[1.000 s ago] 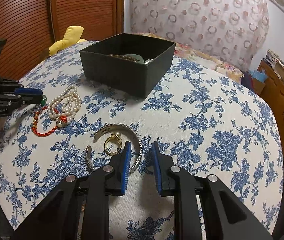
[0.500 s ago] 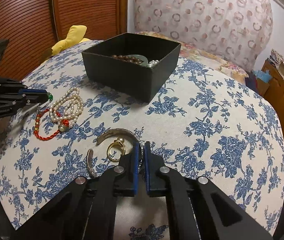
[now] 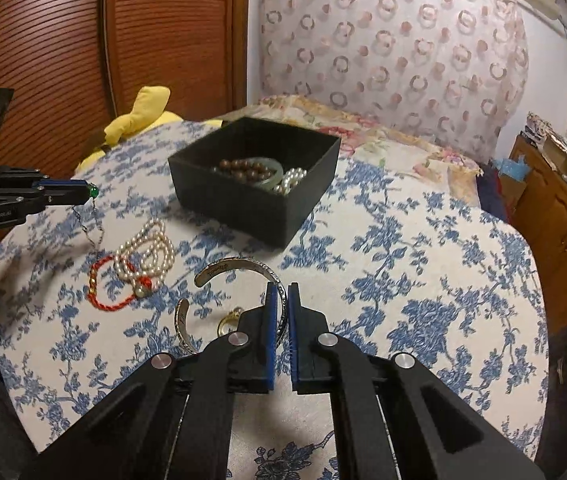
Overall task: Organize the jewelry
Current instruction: 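Carry the silver bangle into the black box and open the right tool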
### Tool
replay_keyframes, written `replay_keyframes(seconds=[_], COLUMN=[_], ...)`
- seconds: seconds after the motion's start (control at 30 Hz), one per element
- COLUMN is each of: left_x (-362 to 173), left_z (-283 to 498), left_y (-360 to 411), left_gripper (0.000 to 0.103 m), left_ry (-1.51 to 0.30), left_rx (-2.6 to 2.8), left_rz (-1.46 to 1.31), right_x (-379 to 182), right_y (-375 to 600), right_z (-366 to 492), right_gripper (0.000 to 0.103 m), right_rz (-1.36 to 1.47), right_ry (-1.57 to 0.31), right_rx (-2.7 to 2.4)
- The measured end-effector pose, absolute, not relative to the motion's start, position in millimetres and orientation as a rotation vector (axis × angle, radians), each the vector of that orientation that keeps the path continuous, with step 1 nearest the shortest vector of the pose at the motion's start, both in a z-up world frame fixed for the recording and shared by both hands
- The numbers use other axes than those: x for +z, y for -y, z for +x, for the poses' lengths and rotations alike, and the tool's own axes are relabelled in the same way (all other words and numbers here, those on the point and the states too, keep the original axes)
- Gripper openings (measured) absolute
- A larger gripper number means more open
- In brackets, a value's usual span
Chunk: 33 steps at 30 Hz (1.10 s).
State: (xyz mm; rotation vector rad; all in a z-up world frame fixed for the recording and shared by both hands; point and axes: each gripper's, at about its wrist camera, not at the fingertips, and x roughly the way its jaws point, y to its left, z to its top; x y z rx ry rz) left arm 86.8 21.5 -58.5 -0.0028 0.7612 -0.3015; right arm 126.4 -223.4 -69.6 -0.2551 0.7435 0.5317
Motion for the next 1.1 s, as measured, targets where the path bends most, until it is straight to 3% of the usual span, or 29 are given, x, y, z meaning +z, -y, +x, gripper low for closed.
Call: replay_keyframes(seconds=[0.6, 1.1], left_x=[-7.9, 0.4], left_z=[113.6, 171.5], left_y=[-8.4, 4.5], left_gripper=[0.005, 0.005], left_ry=[-0.655, -0.675], left_rx=[-0.329, -0.328], left_rz=[-0.026, -0.020], right_x=[-26.1, -47.8], right_y=[201.7, 168.1], right_z=[181.2, 250.5], right_gripper=[0.006, 0.006], right_rz=[-0.219, -0.249], right_ry=[-0.626, -0.666], right_rx=[0.548, 0.628])
